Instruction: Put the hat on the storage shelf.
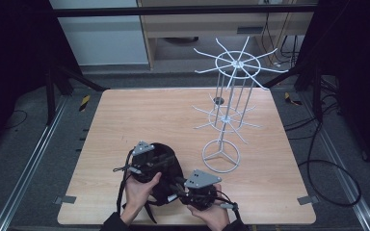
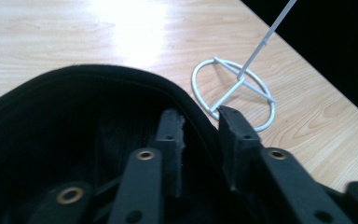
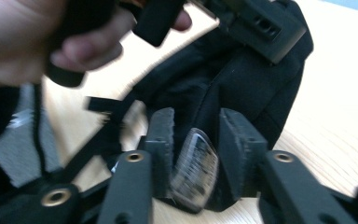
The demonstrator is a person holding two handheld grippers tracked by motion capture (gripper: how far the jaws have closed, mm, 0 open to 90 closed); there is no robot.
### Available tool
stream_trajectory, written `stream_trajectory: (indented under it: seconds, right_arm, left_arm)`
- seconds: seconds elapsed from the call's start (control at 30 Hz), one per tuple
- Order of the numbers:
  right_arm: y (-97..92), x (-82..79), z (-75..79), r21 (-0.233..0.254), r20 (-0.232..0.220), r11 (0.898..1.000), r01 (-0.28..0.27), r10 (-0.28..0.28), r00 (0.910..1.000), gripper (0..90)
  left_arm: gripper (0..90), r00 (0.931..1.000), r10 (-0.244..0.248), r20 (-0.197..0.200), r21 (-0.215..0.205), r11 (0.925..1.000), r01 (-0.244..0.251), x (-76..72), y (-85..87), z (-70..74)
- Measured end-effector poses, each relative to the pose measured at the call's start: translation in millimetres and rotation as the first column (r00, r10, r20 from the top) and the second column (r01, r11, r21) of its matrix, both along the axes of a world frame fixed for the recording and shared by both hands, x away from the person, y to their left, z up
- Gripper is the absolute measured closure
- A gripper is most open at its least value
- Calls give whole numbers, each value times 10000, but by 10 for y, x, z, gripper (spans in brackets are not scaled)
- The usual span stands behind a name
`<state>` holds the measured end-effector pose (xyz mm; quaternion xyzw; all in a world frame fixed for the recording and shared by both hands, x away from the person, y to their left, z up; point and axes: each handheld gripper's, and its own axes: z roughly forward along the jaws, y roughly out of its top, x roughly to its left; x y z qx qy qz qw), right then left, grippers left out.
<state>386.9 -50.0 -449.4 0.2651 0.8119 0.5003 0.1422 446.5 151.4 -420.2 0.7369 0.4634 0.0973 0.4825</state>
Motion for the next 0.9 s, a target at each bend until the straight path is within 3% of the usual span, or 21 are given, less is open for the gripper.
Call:
stream_trajectory:
  seconds: [0.1, 0.2, 0.43, 0.6, 0.9]
  right_arm:
    - [-73, -23, 80, 625, -44, 9978, -205, 209, 9998, 598]
    - [-175, -37, 141, 1061, 11, 9943, -78, 77, 10000, 577]
    - [-355, 24, 128, 1207, 3, 9903, 693, -699, 9976, 529]
    - [-288, 52, 68, 1095, -104, 9917, 676, -668, 9977, 484]
    - [-107, 78, 15, 1461, -370, 9892, -137, 193, 9991, 469]
  left_arm:
    - [763, 9998, 13, 187, -230, 9997, -9, -33, 67, 51]
    - [805, 9995, -94, 313, -444, 9990, 108, -62, 152, 107]
    - [826, 9912, -389, 1262, -275, 9987, 427, -214, 323, 262]
    - [827, 9850, -555, 1633, -514, 9966, 647, -295, 351, 347]
    - [828, 9670, -1187, 2254, -876, 9861, 1414, -436, 227, 478]
